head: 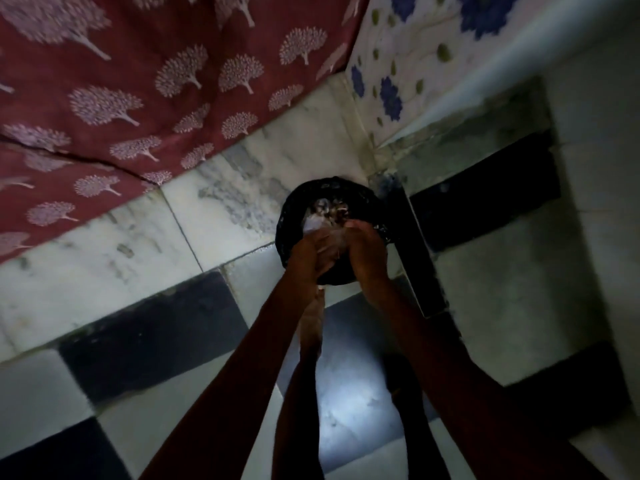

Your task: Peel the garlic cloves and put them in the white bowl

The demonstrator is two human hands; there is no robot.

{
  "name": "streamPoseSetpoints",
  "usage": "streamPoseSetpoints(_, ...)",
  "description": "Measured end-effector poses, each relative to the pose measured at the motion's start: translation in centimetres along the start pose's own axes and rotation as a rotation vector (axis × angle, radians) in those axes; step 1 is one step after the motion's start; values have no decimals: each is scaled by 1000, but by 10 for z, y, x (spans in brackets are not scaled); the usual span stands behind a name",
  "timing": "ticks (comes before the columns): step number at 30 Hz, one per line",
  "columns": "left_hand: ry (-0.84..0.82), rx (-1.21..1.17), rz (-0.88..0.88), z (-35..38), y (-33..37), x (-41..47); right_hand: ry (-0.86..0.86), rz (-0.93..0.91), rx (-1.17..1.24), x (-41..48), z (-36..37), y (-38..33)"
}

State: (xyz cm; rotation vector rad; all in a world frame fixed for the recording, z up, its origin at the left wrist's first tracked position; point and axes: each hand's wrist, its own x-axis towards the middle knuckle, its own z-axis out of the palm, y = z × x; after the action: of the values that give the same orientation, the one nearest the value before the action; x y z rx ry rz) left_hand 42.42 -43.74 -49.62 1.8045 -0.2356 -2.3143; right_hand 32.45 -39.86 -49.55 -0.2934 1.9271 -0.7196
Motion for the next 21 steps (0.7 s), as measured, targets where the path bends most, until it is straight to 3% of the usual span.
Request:
streamPoseSetpoints(2, -31, 60, -20, 10, 17, -50, 6, -29, 50, -48, -24, -28)
streamPoseSetpoints(8, 29, 262, 213, 68, 49, -228, 30, -127, 190, -221, -111, -114)
streamPoseSetpoints(15, -270, 564, 352, 180, 38, -418, 249, -222, 374, -402, -248, -165)
streamPoseSetpoints(21, -505, 782, 308, 275, -38, -502, 481, -228, 577, -494, -364, -130)
